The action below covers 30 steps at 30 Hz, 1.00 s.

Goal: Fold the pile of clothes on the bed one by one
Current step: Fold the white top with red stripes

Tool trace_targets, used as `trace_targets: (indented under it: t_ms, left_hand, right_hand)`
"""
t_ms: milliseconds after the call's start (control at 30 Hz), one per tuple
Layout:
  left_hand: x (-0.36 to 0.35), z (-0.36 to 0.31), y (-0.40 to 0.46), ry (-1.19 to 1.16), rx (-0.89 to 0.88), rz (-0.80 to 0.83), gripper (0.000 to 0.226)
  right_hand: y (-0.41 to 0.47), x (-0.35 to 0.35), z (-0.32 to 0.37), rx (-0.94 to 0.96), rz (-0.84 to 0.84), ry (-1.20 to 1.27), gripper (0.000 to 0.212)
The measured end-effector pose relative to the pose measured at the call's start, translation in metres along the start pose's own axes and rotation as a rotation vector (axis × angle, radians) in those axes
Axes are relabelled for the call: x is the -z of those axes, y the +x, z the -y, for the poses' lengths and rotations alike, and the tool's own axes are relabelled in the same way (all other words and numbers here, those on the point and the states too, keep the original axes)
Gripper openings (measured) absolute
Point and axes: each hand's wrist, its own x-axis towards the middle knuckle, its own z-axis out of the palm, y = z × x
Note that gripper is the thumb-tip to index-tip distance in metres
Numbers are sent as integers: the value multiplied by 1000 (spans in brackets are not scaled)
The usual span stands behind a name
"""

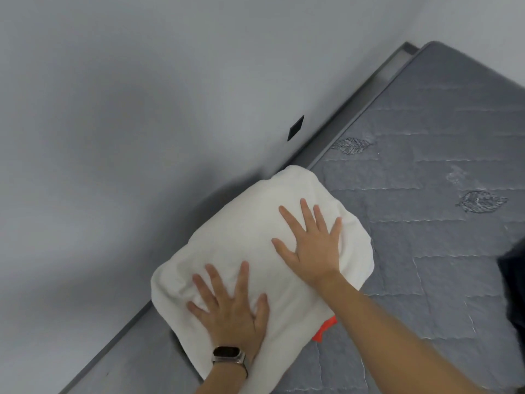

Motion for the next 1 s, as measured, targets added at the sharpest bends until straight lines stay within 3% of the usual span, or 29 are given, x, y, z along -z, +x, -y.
trace_targets:
  t_ms: [400,633,700,800,867,933,1000]
  left_hand:
    - [-69,2,-10,57,-39,-182,67]
    - [-50,-2,-17,72,-56,-149,62]
    - [-30,-5,-17,5,-62,-171,62]
    - [8,-3,-12,-296,-174,-455,65]
    - [56,-6,4,-538,-299,-557,59]
    - [98,-10,42,-587,-410,-420,55]
    - [119,-14,96,-482,-389,-185,65]
  right_hand:
    - [-11,-51,-31,54,-113,119,65]
    - [-18,-38,-28,48,-128,139,65]
    - [-20,-30,-26,30,-127,140,64]
    - [-23,-16,-22,22,-140,162,62]
    - [-29,-8,-20,30,-173,180,61]
    - [-40,-4,-21,-17,-259,220,65]
    - [-57,-6,-21,-152,-366,309,76]
